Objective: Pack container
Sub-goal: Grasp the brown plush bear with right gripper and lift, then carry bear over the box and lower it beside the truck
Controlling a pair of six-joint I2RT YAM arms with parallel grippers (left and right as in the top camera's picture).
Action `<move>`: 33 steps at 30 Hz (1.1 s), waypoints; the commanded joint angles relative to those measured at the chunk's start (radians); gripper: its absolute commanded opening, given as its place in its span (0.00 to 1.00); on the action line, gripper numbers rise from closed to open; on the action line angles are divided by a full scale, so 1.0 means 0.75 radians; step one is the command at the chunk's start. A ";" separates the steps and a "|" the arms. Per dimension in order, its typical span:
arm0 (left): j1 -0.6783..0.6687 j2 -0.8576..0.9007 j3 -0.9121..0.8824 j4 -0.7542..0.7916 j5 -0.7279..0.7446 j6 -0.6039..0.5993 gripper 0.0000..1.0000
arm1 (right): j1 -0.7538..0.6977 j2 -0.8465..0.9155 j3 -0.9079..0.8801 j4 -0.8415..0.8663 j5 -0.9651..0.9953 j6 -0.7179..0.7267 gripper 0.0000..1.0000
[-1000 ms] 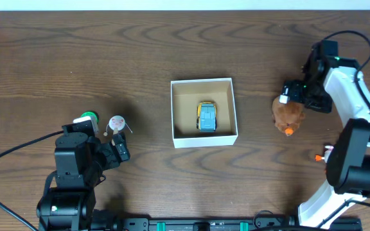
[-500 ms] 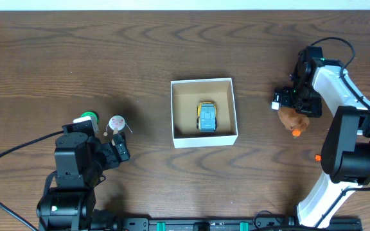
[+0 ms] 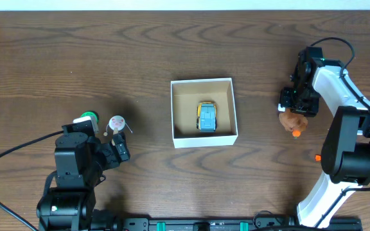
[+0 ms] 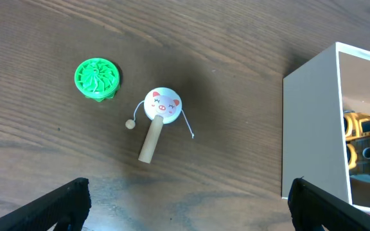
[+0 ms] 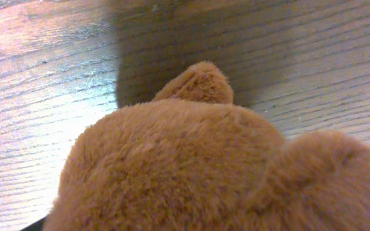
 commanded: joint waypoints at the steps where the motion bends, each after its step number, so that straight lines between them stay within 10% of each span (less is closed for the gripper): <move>1: 0.007 0.000 0.027 -0.004 0.013 -0.012 0.98 | 0.006 0.002 -0.005 -0.005 0.005 -0.006 0.56; 15: 0.007 0.000 0.027 -0.004 0.013 -0.012 0.98 | 0.099 -0.190 0.099 -0.033 -0.041 -0.002 0.49; 33: 0.007 0.001 0.027 -0.010 0.013 -0.012 0.98 | 0.719 -0.525 0.139 0.036 -0.044 0.190 0.46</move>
